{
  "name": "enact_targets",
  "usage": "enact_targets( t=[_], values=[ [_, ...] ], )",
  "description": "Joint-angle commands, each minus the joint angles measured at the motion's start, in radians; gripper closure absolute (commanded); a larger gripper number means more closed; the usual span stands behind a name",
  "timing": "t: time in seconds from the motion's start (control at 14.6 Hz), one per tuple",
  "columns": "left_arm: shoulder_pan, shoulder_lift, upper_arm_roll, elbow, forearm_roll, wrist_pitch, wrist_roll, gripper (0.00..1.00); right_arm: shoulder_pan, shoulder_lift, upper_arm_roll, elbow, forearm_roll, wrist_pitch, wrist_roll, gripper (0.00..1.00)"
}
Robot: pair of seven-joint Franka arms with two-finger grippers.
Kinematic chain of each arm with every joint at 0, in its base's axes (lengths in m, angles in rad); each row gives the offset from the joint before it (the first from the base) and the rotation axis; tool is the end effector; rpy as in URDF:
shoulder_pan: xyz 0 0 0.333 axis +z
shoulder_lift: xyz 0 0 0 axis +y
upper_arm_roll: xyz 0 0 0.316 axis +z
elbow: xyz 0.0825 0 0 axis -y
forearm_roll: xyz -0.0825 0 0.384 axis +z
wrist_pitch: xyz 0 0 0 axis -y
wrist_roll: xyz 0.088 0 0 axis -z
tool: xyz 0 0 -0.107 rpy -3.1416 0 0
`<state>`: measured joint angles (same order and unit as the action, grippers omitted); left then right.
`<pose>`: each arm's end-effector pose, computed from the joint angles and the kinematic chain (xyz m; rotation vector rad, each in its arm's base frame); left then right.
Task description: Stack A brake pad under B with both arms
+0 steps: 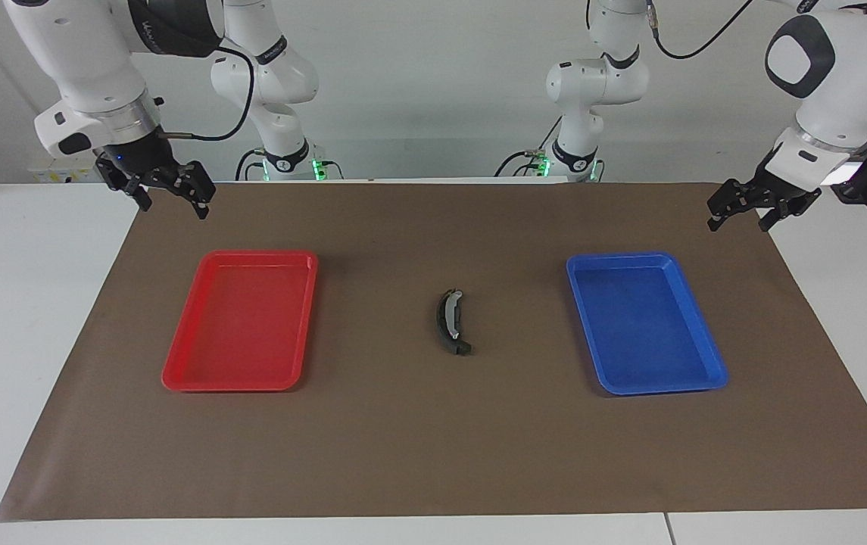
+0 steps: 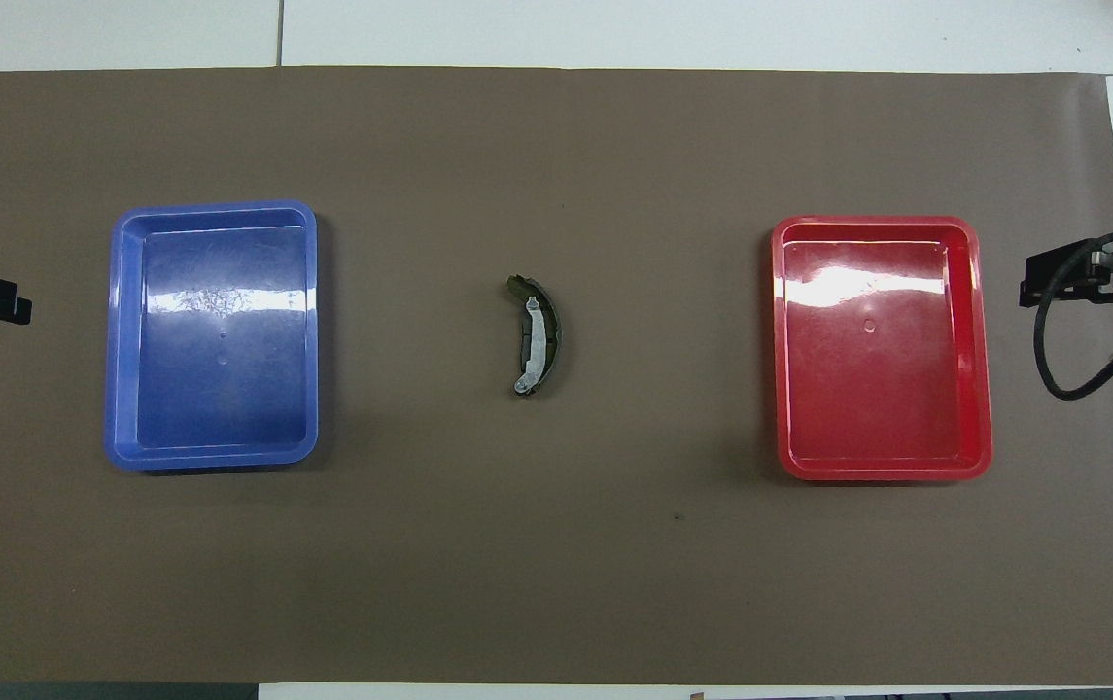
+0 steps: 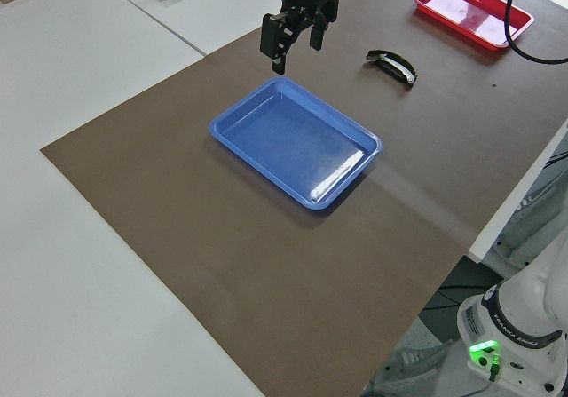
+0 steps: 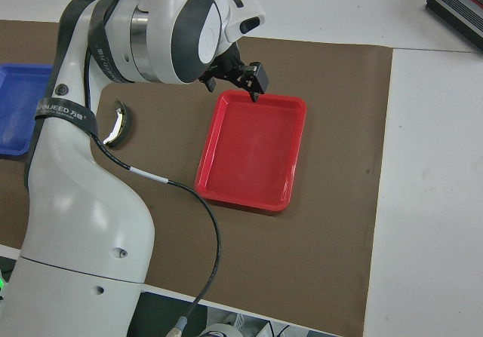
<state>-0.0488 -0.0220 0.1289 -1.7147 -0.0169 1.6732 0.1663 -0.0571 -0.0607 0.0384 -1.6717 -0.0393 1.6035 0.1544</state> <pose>0.5510 0.0433 0.5772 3.1168 -0.1316 -0.0267 0.5372 -0.0135 0.6128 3.0881 -0.2658 -0.0073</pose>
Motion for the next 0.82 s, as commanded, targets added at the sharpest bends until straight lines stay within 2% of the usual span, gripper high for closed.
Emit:
enact_targets(
  t=[0.0,0.14,0.75],
  values=[
    [0.009,0.004,-0.008,0.012,0.006,-0.013,0.006,0.02,-0.015,0.018,0.020,0.053,0.004,-0.033,-0.022,0.00],
    [0.009,0.005,-0.008,0.012,0.006,-0.013,0.006,0.02,0.005,0.036,0.026,0.101,0.007,-0.091,-0.022,0.00],
    [0.009,0.005,-0.008,0.012,0.006,-0.013,0.006,0.02,-0.001,0.036,0.020,0.135,0.007,-0.154,-0.168,0.00]
  ],
)
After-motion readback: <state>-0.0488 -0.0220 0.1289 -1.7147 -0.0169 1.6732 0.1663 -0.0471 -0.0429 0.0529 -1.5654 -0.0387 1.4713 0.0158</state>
